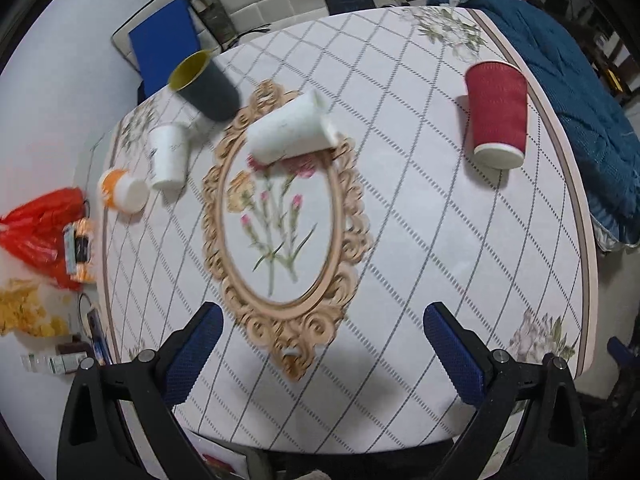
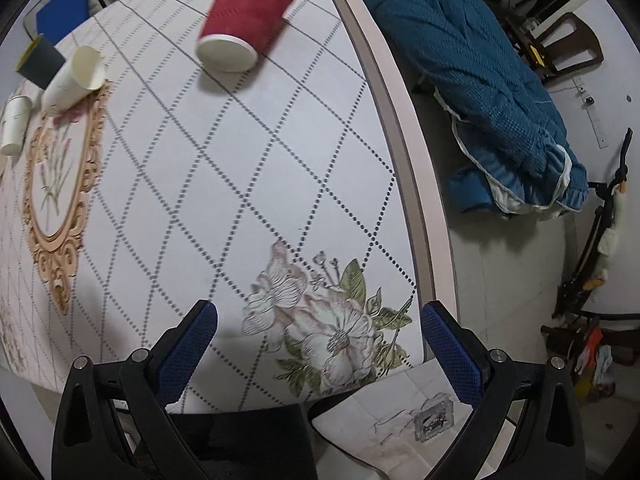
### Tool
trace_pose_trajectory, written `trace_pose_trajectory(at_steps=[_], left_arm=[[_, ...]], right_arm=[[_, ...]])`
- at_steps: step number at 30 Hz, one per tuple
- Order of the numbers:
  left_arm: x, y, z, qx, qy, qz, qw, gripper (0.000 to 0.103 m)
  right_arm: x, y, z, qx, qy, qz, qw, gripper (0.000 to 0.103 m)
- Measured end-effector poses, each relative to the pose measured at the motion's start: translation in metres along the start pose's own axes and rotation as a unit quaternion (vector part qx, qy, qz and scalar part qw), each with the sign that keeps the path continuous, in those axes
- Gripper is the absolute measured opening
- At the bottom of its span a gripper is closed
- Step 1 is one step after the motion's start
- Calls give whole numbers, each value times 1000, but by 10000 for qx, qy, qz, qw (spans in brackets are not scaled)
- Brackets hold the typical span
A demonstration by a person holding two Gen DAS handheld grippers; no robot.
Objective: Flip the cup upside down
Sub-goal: 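Move the right tool toward the upright red ribbed cup and grasp it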
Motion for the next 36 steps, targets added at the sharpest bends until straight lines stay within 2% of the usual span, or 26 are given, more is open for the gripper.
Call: trace_pose_trajectory(at_steps=[4, 11, 14, 20, 24, 36], left_arm=[[5, 28, 22, 220, -30, 26, 9998, 103], [14, 86, 67, 555, -348, -134, 9978, 103], [19, 115, 86, 595, -641, -290, 9957, 103], [38, 154, 120, 740, -803, -531, 9926, 103], [48, 167, 140, 902, -801, -617, 9908, 103], [98, 182, 180, 1243, -628, -969, 9855, 103]], right_arm=[[10, 12, 12, 97, 24, -57, 9999, 103], [25, 30, 35, 274, 30, -149, 9995, 103], [30, 37, 43, 303, 43, -175, 9994, 103], [40, 51, 57, 397, 121, -240, 9989, 103], [46, 61, 62, 459, 187, -263, 9984, 103], [59, 77, 69, 511, 312, -349, 9976, 103]])
Point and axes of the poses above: each gripper's, at about its wrist camera, not at the fingertips, and x roughly the way its jaws point, z to its right, y to its top, the point moved 3 cm from there along x, roughly the way its jaws point, and after that the axes turned 2 degrees about x, right-handed, at the moved point
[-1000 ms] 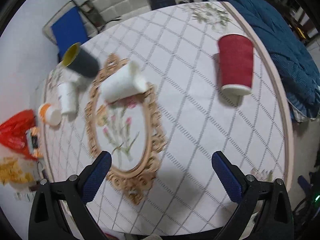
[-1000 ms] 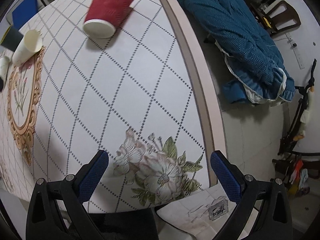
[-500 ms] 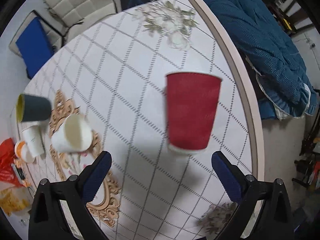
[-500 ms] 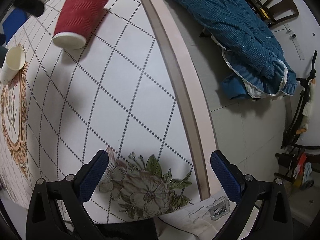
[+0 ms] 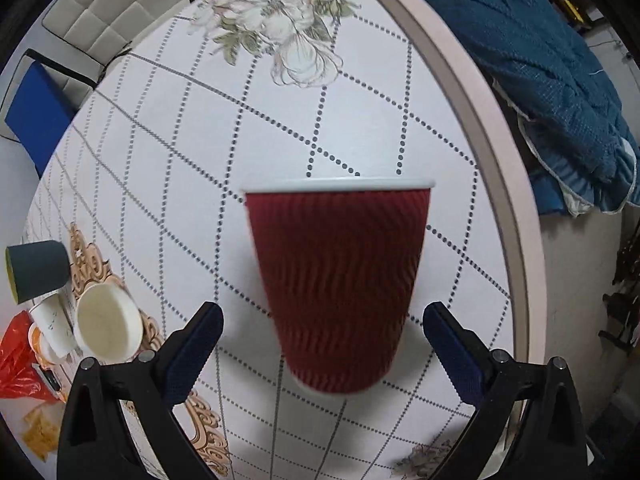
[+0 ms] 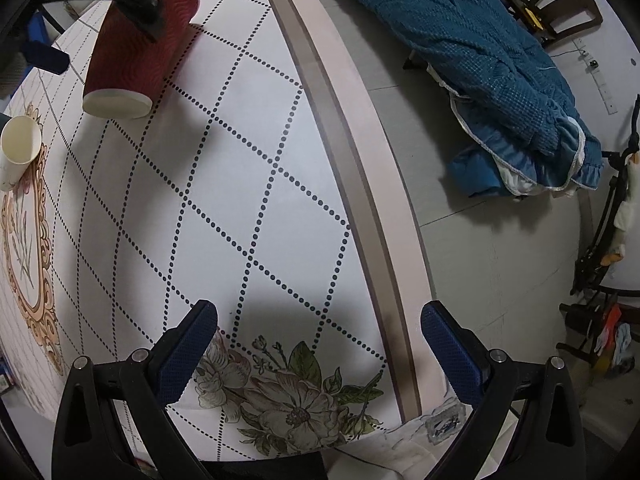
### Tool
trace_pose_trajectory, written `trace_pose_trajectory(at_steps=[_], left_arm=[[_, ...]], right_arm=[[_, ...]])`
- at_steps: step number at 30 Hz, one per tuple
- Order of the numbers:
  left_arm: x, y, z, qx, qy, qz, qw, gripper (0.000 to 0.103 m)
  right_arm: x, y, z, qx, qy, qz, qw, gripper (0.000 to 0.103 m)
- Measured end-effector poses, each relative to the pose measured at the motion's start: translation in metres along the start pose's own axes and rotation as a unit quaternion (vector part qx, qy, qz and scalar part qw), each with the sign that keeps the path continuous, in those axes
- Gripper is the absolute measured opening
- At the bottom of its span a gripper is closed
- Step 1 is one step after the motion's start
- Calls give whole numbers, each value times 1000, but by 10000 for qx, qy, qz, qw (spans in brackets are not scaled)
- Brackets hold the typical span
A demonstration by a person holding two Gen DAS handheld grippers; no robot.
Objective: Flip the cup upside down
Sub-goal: 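Move the right tool toward the upright red ribbed cup and grasp it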
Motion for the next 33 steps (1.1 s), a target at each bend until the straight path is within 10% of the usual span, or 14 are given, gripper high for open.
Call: trace_pose_trajectory(at_steps=[18, 33], left_arm=[[19, 35, 9, 360, 264, 363, 9983, 75], [-1, -79, -57, -90, 227, 438, 9987, 75]], right_arm=[[2, 13, -17, 41, 137, -110, 9998, 103], [-12, 6, -37, -53, 370, -135, 9992, 103]])
Point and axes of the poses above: each gripper's, at about its wrist camera, not at the fingertips, and x roughly the way its jaws point, z to its right, y to its top, the point moved 3 cm from there along x, roughly the way its jaws point, and after that the axes turned 2 degrees about x, right-handed, at the moved point
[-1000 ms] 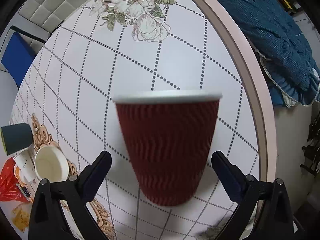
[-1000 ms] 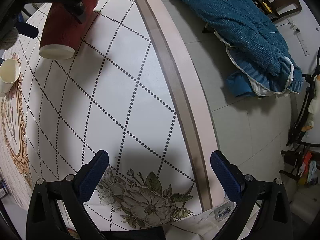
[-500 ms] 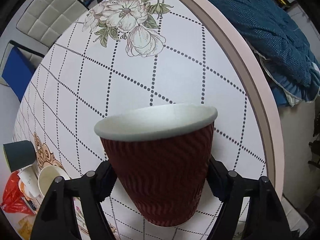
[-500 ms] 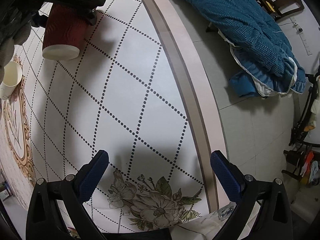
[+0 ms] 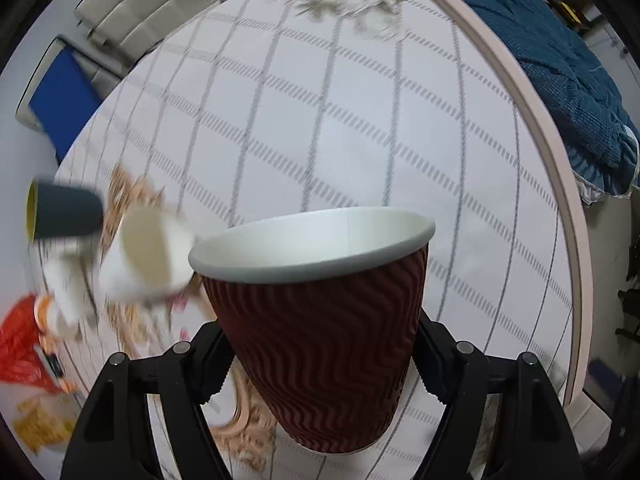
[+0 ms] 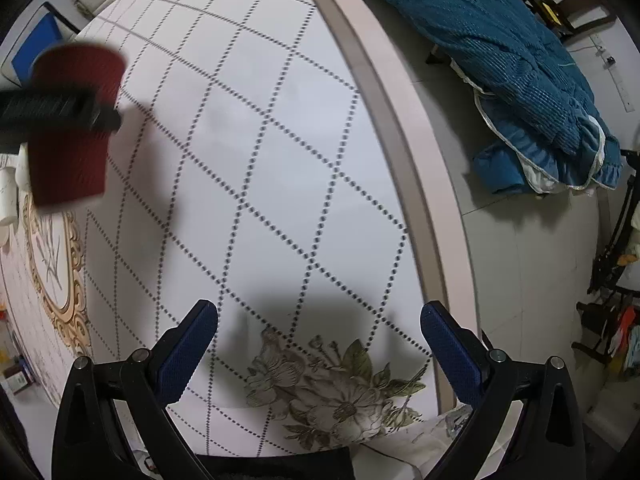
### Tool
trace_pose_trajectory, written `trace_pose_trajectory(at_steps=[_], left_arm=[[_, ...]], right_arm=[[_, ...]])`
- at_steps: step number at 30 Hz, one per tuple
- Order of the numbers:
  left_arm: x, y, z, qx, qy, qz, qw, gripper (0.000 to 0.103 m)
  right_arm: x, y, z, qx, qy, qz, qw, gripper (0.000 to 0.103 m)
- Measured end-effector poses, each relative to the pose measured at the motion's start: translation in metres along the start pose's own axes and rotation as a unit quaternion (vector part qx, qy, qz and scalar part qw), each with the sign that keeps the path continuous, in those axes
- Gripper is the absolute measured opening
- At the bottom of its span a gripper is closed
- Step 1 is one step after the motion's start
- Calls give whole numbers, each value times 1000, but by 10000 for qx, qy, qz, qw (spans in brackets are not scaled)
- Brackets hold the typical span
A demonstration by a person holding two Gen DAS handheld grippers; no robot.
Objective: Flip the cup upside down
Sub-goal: 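Move the right tool toward the upright red ribbed cup and grasp it, then lift the red cup with the right tool and carry it over the table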
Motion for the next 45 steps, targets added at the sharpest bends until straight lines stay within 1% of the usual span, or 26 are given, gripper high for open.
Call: trace_pose_trajectory(at_steps=[5, 7, 12, 15, 20, 25, 28, 30, 33, 37, 44, 45], left_arm=[[-1, -50, -31, -350, -100, -162, 9992, 75], [1, -65, -39, -473, -113, -224, 9986, 75], [4, -111, -73, -800, -168, -335, 9961, 75], [12, -142, -92, -1067, -249, -432, 9930, 75], [25, -174, -120, -1411, -333, -588, 9877, 75], [46, -207, -153, -1730, -365, -724, 9816, 75], [58, -216, -167, -1880, -411, -757, 9784, 75], [67, -221, -180, -1961, -516, -781, 9761, 75], [79, -225, -188, -2000, -593, -808, 9746, 75], [87, -223, -189, -2025, -694, -797, 9736, 75], [95, -196, -197, -1901, -694, -645, 9772, 75], [93, -186, -195, -1888, -694, -648, 9774, 75]], right_arm=[[-4, -10, -19, -128, 110, -56, 9998, 103], [-7, -18, -32, -193, 148, -58, 9997, 103], [-12, -35, -61, -366, 317, -111, 9988, 103], [-16, -46, -83, -529, 370, -107, 9979, 103], [-18, -66, -118, -758, 408, -148, 9962, 103], [-16, -79, -138, -943, 375, -186, 9947, 103], [-14, -88, -151, -996, 335, -217, 9942, 103], [-13, -92, -156, -1025, 293, -225, 9940, 103], [-6, -93, -167, -1070, 209, -260, 9937, 103], [1, -100, -179, -1090, 136, -282, 9936, 103], [4, -104, -191, -1133, 59, -263, 9932, 103], [6, -103, -193, -1125, 50, -261, 9933, 103]])
Point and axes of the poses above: each gripper's, at about its wrist camera, not at the fingertips, and x roughly the way its jaws point, z to its right, y to its top, the point moved 3 cm from there along x, roughly the way its jaws point, and after that the axes turned 2 degrees about x, right-handed, at the moved point
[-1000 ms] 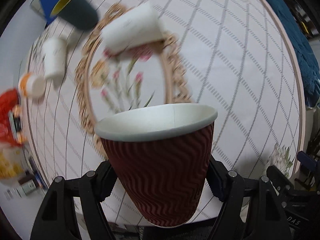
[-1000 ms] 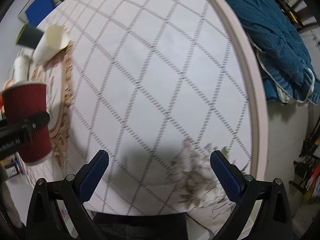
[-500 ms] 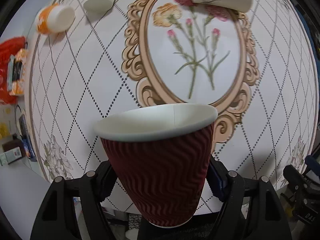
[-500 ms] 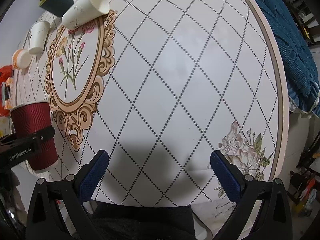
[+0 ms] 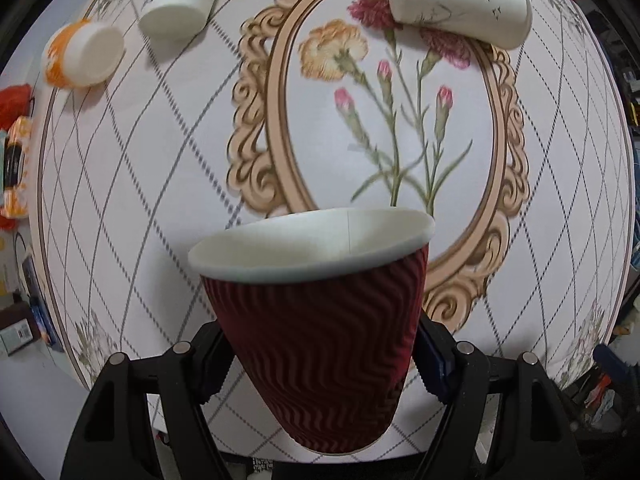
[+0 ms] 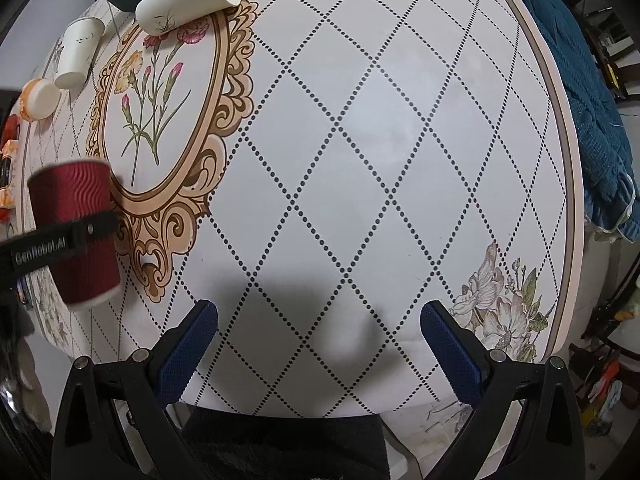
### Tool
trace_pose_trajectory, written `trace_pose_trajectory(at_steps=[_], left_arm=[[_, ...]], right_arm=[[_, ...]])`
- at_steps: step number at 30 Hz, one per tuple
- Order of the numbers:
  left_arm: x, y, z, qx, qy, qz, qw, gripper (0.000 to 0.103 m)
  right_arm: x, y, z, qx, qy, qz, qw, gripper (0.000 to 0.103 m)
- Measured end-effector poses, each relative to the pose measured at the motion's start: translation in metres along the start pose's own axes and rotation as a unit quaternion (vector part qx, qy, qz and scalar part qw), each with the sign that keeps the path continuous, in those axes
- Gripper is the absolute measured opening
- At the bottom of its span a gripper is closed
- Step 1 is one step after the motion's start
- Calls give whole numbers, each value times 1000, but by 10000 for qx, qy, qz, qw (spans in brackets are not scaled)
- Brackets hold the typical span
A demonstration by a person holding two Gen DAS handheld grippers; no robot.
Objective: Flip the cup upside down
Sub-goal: 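Lift the red cup with the right tool and carry it over the table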
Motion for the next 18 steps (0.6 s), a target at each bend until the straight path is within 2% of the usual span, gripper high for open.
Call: trace_pose_trajectory(at_steps=[6, 11, 13, 18], left_arm=[[0, 34, 16, 52, 23, -64, 10000, 75], [8, 23, -1, 99, 97, -72, 9999, 76], [-2, 43, 22, 116, 98, -94, 9998, 77], [3, 46, 20, -13, 61, -126, 9999, 77]], right_arm=[[1, 8, -8, 60, -15, -3, 10000, 103], [-4, 14, -10, 97, -28, 34, 9999, 103], [-13, 4, 2, 109, -12, 42, 9999, 103], [-15, 8, 6, 146, -31, 32, 9999, 103]])
Point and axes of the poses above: each gripper's, at about its wrist camera, not at the fingertips, and x roughly the way its jaws point, z to its right, y to its top, the point moved 3 cm from there along x, roughly the way its jaws point, and after that the axes turned 2 degrees about x, right-handed, at the moved point
